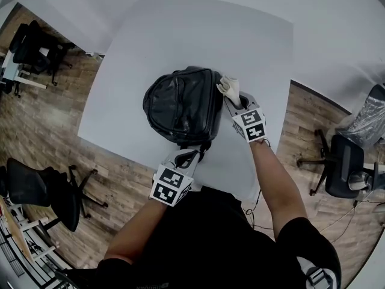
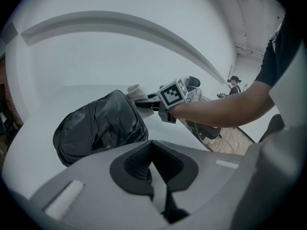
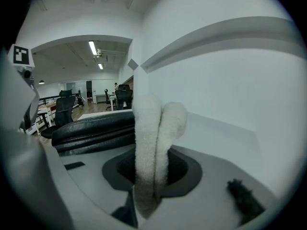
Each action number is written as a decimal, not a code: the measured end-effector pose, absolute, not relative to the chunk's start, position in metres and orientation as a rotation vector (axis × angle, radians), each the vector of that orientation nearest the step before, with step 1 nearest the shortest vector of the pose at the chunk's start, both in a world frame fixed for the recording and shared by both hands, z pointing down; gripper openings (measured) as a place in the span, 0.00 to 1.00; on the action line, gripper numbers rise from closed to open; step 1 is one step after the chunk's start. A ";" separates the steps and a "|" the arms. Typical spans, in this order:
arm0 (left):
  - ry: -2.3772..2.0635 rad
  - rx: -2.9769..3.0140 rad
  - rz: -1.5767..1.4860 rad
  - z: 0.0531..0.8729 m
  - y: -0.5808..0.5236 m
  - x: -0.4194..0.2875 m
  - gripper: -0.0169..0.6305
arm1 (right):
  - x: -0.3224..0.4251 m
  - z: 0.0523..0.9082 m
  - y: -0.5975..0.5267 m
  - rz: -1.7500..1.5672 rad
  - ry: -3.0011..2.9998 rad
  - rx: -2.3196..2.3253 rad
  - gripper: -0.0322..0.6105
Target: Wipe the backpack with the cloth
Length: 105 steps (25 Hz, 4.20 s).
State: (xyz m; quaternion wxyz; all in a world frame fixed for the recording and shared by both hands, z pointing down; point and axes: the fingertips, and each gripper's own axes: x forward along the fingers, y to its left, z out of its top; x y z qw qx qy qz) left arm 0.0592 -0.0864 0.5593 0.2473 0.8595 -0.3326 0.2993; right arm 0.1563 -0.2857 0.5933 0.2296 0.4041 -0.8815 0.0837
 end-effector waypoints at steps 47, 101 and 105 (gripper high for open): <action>-1.026 2.296 0.726 0.555 -0.086 0.038 0.04 | 0.119 0.580 -0.137 0.316 -2.507 1.029 0.20; -1.141 2.296 0.645 0.537 -0.040 0.025 0.04 | 0.093 0.529 -0.062 0.352 -2.675 0.933 0.20; -1.146 2.292 0.632 0.538 -0.010 0.023 0.04 | 0.097 0.527 -0.042 0.369 -2.676 0.964 0.20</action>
